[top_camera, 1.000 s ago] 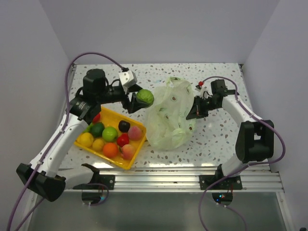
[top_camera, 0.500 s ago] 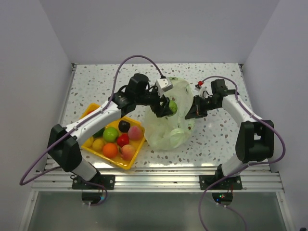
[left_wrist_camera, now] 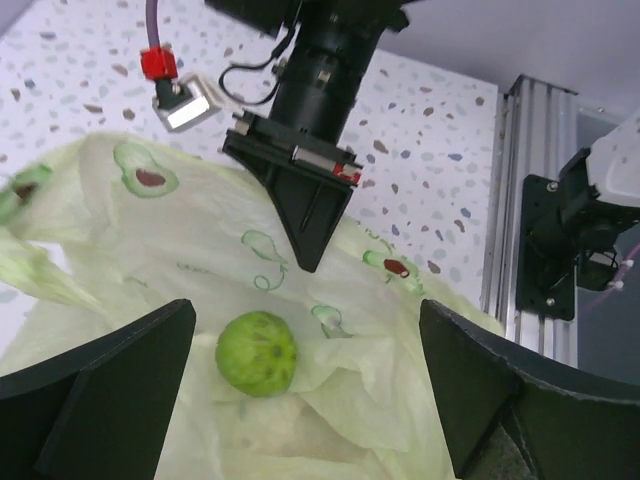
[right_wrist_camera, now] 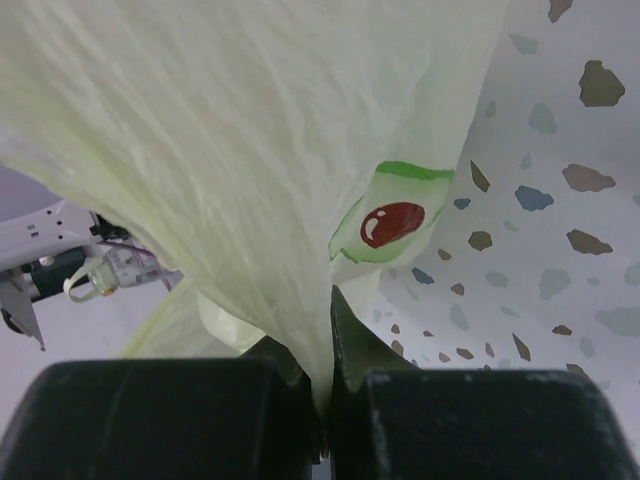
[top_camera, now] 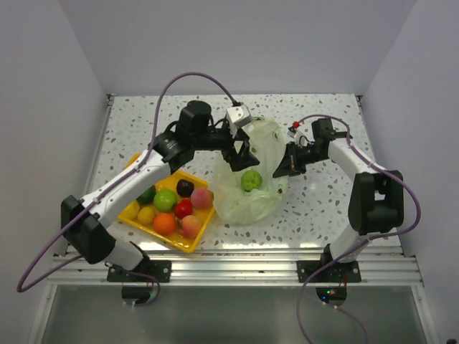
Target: Place the fake fruits into the plastic bag and tie a complex knot
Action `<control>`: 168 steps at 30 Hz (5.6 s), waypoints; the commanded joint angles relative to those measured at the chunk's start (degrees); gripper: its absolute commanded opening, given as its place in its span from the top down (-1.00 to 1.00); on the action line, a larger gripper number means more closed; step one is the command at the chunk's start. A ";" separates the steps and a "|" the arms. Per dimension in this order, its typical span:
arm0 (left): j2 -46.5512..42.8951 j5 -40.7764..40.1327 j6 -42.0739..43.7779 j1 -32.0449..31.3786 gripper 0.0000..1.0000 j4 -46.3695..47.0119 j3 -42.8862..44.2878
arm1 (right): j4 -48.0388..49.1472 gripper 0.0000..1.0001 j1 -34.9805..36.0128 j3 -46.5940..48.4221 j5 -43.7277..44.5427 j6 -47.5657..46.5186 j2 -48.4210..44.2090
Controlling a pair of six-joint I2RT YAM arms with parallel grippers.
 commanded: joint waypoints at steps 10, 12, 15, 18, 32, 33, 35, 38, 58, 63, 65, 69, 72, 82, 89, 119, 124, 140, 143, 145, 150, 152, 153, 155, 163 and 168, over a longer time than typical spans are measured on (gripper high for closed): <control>-23.01 7.42 4.21 29.06 -0.90 -9.28 -16.82 | -0.70 1.00 -0.03 1.60 -0.06 0.43 -2.16; -24.16 4.53 10.11 32.05 -0.84 -14.30 -20.42 | -1.14 1.00 -0.03 1.86 0.90 -0.10 -1.99; -23.46 0.13 16.60 32.76 -0.77 -18.70 -23.77 | -1.50 1.00 -0.03 1.95 1.61 -0.19 -1.55; -21.44 -4.62 19.60 32.76 -0.76 -19.41 -25.79 | -1.15 1.00 -0.03 1.60 2.31 -0.10 -1.46; -7.38 -5.51 17.17 31.45 -0.70 -12.56 -29.05 | -1.32 1.00 -0.03 1.51 4.25 -1.24 -1.72; -6.68 -5.42 16.73 31.45 -0.71 -12.03 -29.14 | -1.32 1.00 0.06 1.51 4.25 -1.24 -1.63; -4.66 -5.50 15.50 30.66 -0.74 -10.19 -29.75 | -1.58 1.00 -0.03 1.69 4.16 -1.33 -1.28; -2.37 -5.68 14.88 29.95 -0.75 -8.26 -30.45 | -1.85 1.00 0.06 1.95 4.16 -1.59 -1.19; -17.02 4.50 16.63 30.13 0.07 -18.44 -17.03 | -1.32 1.00 -0.03 1.78 3.19 -1.24 0.04; -21.07 8.66 15.76 18.31 0.05 -15.74 -12.88 | -1.23 1.00 -0.03 2.13 2.40 -0.98 0.74; -20.82 6.46 12.51 14.33 0.02 -10.73 -12.18 | -1.15 1.00 0.06 2.04 2.23 -0.89 0.65; -13.46 4.34 10.04 6.42 -0.01 -6.94 -7.70 | -1.41 1.00 0.15 1.95 2.31 -0.98 0.39; -8.54 3.03 10.48 2.20 -0.02 -4.65 -6.20 | -1.15 1.00 0.15 1.69 1.96 -0.89 0.21; 0.45 -5.84 7.49 -2.13 -0.74 0.36 -1.45 | -1.14 1.00 0.32 1.51 1.52 -0.89 0.04; -6.13 -1.56 10.74 -1.17 -1.00 -3.66 -2.76 | -1.50 1.00 0.23 1.87 1.61 -0.98 0.65; -13.80 -8.93 30.00 14.14 -1.00 -12.03 -33.44 | -1.50 1.00 0.24 1.34 3.55 -1.68 -0.23; -8.79 -11.12 28.94 12.99 -1.00 -8.87 -33.79 | -1.67 1.00 0.24 1.51 3.46 -1.68 0.12; -12.89 -7.97 25.42 13.69 -0.37 -7.09 -34.94 | -1.32 1.00 0.23 1.43 2.84 -1.86 0.92; -17.11 -6.30 25.07 15.53 -0.03 -11.30 -33.10 | -1.76 1.00 0.23 1.86 2.67 -1.77 1.18; -19.57 -5.51 25.16 15.98 0.13 -13.77 -30.30 | -2.02 1.00 0.23 2.22 2.75 -1.94 1.27; -24.33 -1.47 24.11 15.98 0.27 -19.14 -23.00 | -1.85 1.00 0.23 2.13 2.93 -1.86 1.18; -24.95 1.26 23.14 15.54 0.26 -19.76 -18.52 | -1.94 1.00 0.23 2.22 2.93 -1.86 1.35; -24.52 1.35 21.92 14.75 0.26 -19.85 -16.94 | -1.94 1.00 0.23 2.30 2.84 -1.77 1.44; -22.50 0.91 21.64 10.73 0.25 -21.16 -11.93 | -1.85 1.00 0.24 2.31 2.84 -1.86 1.53; -9.60 1.09 15.23 -1.76 0.24 -15.20 0.73 | -1.94 1.00 0.67 2.66 2.84 -1.86 1.79; -2.11 -4.87 11.81 -5.29 0.25 -8.78 3.55 | -1.85 1.00 0.76 2.57 2.84 -1.68 1.71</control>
